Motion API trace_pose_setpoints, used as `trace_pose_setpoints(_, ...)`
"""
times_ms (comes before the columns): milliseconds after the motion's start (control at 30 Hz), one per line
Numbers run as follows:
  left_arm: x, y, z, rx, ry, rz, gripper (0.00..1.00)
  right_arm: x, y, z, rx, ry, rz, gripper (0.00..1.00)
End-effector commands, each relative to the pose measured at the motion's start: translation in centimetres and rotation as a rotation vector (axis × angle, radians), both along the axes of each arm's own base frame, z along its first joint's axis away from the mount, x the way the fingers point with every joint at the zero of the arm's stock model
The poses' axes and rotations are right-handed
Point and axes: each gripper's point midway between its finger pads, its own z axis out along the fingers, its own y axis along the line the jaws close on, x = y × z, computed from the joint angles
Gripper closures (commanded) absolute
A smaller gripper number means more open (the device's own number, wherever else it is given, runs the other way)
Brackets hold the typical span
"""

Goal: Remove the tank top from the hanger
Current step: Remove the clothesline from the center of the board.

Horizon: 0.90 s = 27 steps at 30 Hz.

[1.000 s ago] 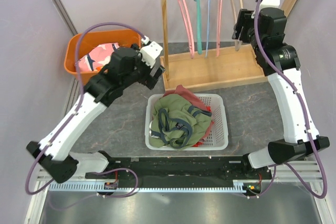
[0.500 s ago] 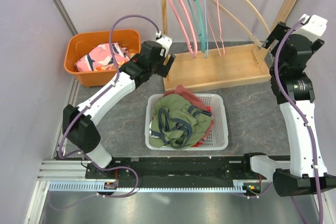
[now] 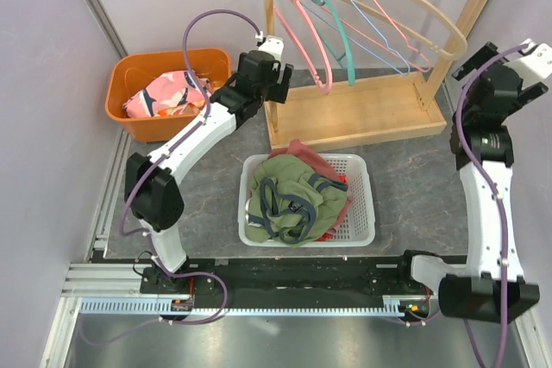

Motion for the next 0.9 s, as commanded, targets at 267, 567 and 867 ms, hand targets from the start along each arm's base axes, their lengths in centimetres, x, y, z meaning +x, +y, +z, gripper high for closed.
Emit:
trace_pose_setpoints(267, 4.2, 0.2, -0.9, -0.105, -0.021, 0.075, 0.27, 7.9, -3.2, -8.2, 0.170, -0.100, 0.114, 0.02)
trace_pose_setpoints(567, 5.7, 2.5, -1.1, -0.122, -0.002, 0.089, 0.32, 13.0, -2.5, -12.1, 0.091, -0.077, 0.260, 0.11)
trace_pose_setpoints(867, 5.4, 2.7, -2.6, -0.125, 0.047, 0.052, 0.35, 17.7, -1.5, -12.5, -0.078, 0.026, 0.294, 0.16)
